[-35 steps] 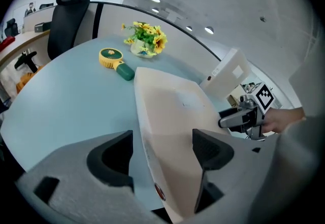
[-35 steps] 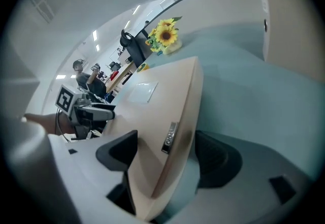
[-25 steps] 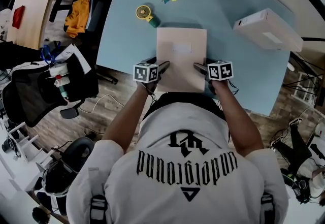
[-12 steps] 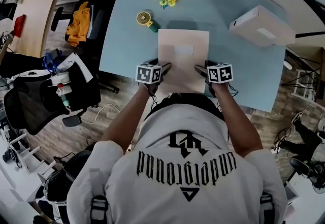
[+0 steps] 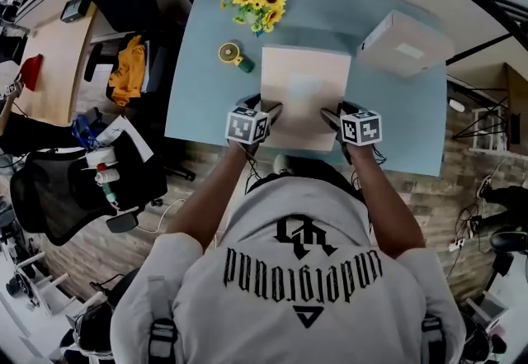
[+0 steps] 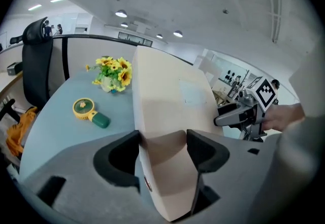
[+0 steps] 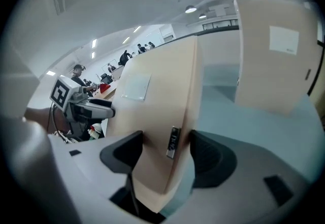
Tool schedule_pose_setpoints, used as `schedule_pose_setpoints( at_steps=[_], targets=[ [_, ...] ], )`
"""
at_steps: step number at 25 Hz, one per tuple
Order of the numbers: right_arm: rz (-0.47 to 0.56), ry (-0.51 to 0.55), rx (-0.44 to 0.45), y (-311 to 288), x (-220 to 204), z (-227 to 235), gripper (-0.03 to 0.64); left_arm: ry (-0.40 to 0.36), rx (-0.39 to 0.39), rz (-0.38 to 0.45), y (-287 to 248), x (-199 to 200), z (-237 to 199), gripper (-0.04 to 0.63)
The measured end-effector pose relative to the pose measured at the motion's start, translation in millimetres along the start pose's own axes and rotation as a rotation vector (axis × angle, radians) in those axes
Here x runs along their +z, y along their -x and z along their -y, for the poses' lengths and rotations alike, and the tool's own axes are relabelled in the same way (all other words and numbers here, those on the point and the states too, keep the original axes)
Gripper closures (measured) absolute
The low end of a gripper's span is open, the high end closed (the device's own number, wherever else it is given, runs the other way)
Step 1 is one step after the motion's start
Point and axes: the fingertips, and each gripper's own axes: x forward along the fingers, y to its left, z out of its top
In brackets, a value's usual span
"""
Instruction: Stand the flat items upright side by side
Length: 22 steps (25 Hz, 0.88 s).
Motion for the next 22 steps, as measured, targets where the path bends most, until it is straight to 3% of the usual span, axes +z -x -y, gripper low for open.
schedule_pose_setpoints(
  at_steps=[11, 22],
  targets=[
    [0.21, 0.056, -0.168, 85, 37, 35, 0.328, -0.205, -0.053, 0.129, -10, 78, 65, 0.295],
    [0.352, 0.179, -0.336, 186, 53, 128, 0.331, -0.382, -0.038, 0.264, -60, 144, 178, 0.298]
  ],
)
